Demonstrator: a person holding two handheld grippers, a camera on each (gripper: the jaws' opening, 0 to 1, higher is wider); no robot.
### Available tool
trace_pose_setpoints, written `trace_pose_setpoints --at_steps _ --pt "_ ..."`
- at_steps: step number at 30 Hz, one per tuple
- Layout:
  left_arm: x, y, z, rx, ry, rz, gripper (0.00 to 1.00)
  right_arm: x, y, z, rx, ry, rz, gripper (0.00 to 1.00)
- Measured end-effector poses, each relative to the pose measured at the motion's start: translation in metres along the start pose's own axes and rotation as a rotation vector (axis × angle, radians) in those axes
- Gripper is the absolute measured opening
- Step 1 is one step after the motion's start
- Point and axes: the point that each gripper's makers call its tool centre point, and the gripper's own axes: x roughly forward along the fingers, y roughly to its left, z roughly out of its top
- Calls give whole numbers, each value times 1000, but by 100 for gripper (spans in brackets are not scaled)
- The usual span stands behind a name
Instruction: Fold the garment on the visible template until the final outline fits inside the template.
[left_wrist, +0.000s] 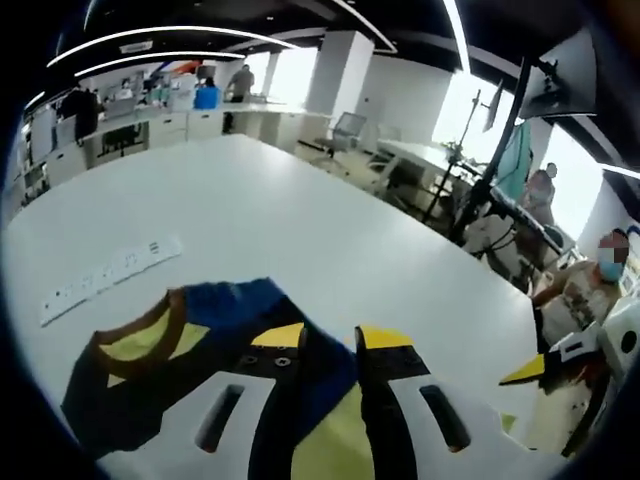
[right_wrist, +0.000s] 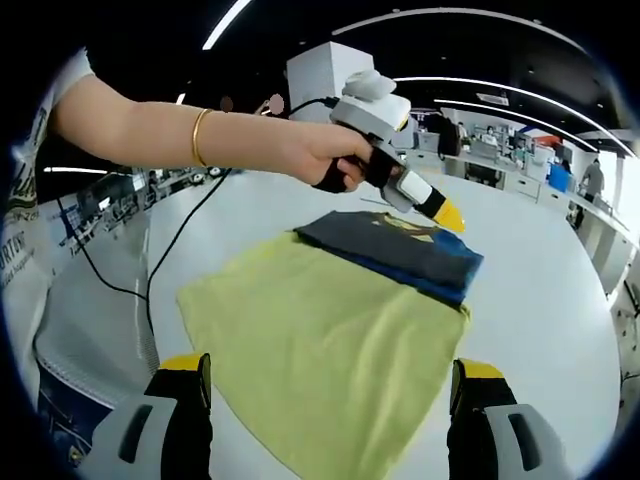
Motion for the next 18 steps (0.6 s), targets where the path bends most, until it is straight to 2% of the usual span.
trace_pose_setpoints --at_steps 4,8,14,18 --pt "-8 1 0 11 -18 -3 35 1 1 2 -4 -1 6 99" --pt "-20 2 1 58 -42 -3 54 1 2 3 -7 2 15 99" --pt "-42 4 -5 100 -69 -9 75 -1 3 5 -7 -1 39 99" --pt "-57 6 -14 124 -100 -16 85 -1 2 1 -11 23 58 99"
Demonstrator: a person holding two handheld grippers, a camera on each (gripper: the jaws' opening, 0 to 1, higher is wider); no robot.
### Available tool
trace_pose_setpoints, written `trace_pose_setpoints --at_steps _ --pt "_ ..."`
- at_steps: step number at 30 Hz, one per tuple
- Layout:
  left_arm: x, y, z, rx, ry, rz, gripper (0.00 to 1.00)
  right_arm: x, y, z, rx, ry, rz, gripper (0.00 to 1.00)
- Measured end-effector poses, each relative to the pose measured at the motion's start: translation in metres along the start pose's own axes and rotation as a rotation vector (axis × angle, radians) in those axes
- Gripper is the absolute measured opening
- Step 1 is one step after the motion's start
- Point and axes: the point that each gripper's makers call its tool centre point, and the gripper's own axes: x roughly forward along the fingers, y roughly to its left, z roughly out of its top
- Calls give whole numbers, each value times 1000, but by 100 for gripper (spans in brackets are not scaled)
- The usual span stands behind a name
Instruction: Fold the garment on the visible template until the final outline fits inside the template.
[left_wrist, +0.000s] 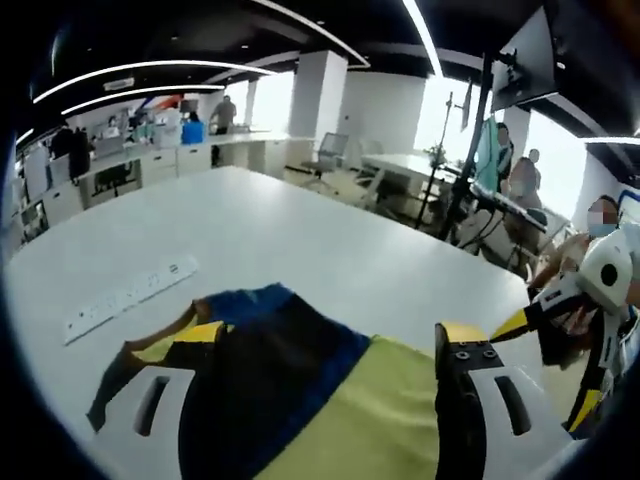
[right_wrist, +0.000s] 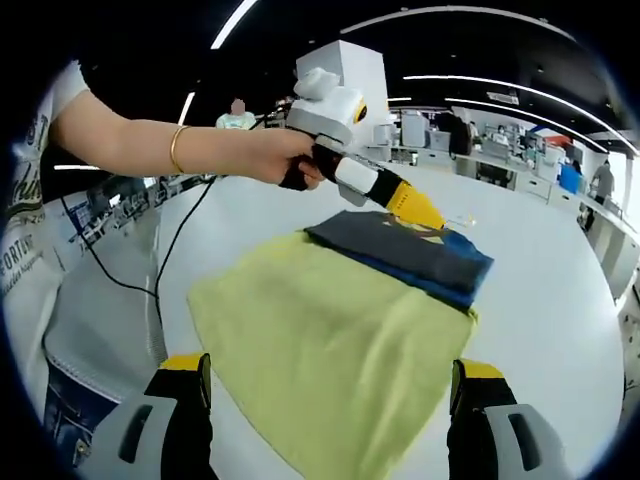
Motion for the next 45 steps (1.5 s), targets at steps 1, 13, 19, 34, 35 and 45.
trace_pose_setpoints --at_steps 1,13,19,34,35,45 --pt "-4 1 -3 1 5 1 88 0 0 0 -2 0 2 99" --pt "-46 -4 -33 1 11 -7 99 -6 5 0 -27 11 49 99" --pt "-67 -12 -41 10 4 -12 99 -7 11 -7 -46 41 72 99" --pt "-130 -32 -83 -25 34 -5 99 -10 21 -16 -83 94 107 97" --pt "-135 -34 -85 -32 32 -2 99 -10 22 -16 -84 98 111 97" --pt "-171 -48 -119 -57 63 19 95 -9 23 -24 -109 139 120 94"
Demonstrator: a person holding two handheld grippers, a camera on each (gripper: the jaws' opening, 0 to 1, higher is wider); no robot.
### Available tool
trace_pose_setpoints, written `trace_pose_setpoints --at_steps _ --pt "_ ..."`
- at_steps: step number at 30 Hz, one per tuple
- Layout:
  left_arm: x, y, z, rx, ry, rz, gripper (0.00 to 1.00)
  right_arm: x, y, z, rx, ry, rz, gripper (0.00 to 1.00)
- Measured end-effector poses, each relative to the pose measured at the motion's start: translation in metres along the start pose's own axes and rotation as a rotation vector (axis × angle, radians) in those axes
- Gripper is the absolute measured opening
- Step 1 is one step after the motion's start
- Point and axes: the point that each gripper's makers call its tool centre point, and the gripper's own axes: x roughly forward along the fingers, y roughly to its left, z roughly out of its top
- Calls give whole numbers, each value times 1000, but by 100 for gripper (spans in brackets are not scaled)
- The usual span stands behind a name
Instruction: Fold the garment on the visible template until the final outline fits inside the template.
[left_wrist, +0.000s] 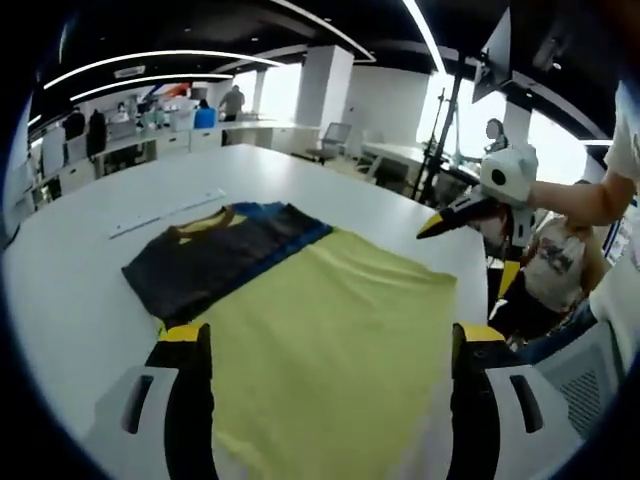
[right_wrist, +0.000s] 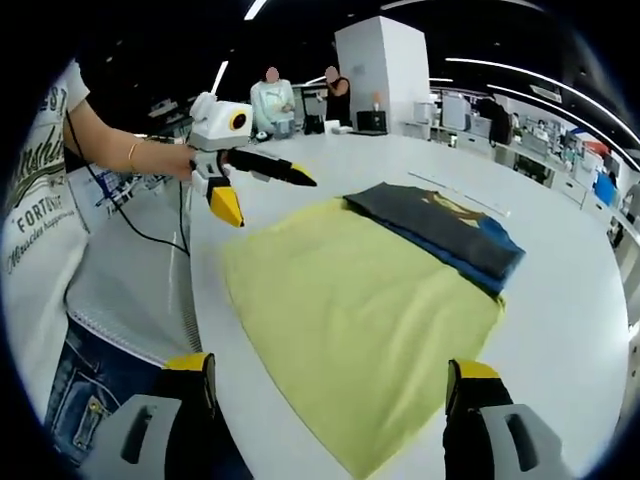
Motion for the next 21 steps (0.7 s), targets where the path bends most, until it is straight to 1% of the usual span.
trace_pose_setpoints --at_steps 6,10,13,14,16,18,19,21 --pt "-19 -3 -21 -16 23 9 91 0 1 -6 -12 26 -3 89" --pt "-28 -7 -39 -20 59 16 87 0 2 -10 -20 44 -7 86" --pt "-32 -11 -50 -11 78 17 83 0 2 -14 -26 58 -10 84" --pt "-33 -11 -51 -11 81 16 81 0 2 -16 -27 65 -12 83" --pt "-36 -16 -61 -25 107 2 75 0 2 -18 -29 72 -13 82" --pt "-38 -20 -64 -28 112 -8 68 -1 3 -21 -36 82 -14 79" --pt "-38 -22 -66 -23 113 -11 67 -1 2 -24 -41 95 -17 77" --pt "-39 -24 -72 -14 130 -14 62 -1 2 -26 -40 98 -22 74"
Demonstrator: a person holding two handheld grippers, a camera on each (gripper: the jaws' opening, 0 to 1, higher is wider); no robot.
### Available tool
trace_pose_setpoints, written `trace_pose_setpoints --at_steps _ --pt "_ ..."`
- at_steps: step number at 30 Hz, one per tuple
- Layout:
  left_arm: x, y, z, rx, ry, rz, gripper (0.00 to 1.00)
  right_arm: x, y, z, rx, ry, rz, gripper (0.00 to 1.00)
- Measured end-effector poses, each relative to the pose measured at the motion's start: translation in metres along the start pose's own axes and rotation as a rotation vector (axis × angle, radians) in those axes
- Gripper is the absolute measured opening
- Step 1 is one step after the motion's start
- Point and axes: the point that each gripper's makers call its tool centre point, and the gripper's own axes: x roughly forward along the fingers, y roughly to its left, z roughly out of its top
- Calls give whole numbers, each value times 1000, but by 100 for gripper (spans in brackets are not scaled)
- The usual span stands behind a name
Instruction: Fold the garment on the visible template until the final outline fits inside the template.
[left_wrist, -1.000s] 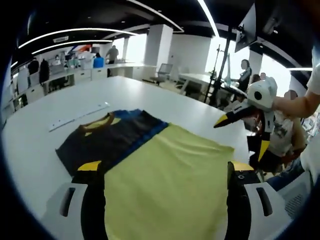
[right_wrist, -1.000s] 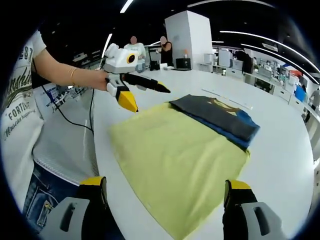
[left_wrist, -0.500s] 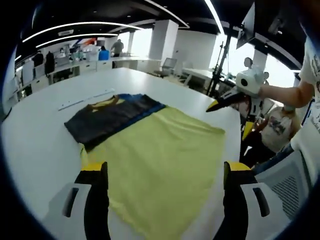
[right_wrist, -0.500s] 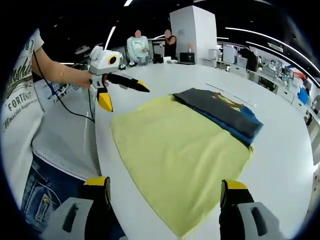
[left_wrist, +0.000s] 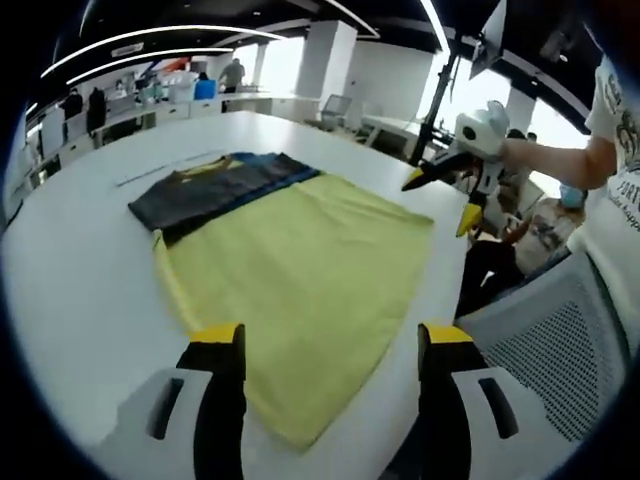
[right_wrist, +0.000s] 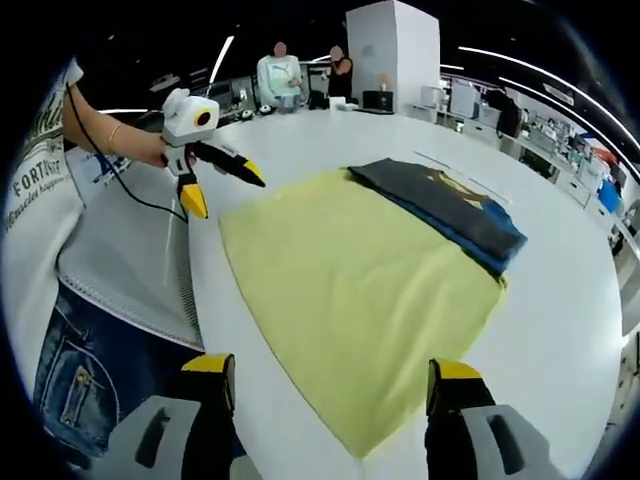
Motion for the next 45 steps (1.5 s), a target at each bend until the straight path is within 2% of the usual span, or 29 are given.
trace_pose_setpoints --at_steps 3,7,9,11,14,18,24,34,39,41,45 --pt "-1 -1 -7 -6 17 0 57 1 0 -6 5 19 -6 71" --pt "-3 -2 -18 -18 40 0 55 1 0 -9 4 31 -8 67" --pt "-5 -3 -23 -35 58 -9 52 1 0 -15 2 60 -13 64" --pt "-7 -2 -29 -19 85 1 50 2 -1 -23 -12 97 -12 63" --pt "-8 -1 -33 -11 93 7 48 4 -1 -29 -32 124 -16 61" --pt "-11 1 -43 55 149 28 44 4 0 -31 -33 136 -17 56" --pt "-12 2 -53 85 188 31 39 3 -4 -37 -66 165 -36 48" --pt "-12 11 -61 125 224 41 30 1 -13 -46 -86 212 -61 39" --pt "-12 14 -62 180 249 41 27 1 -16 -53 -104 243 -68 33" --pt "-12 16 -63 225 271 47 24 0 -17 -56 -119 262 -70 30" --pt "-12 15 -63 267 292 39 23 1 -19 -60 -151 287 -68 29"
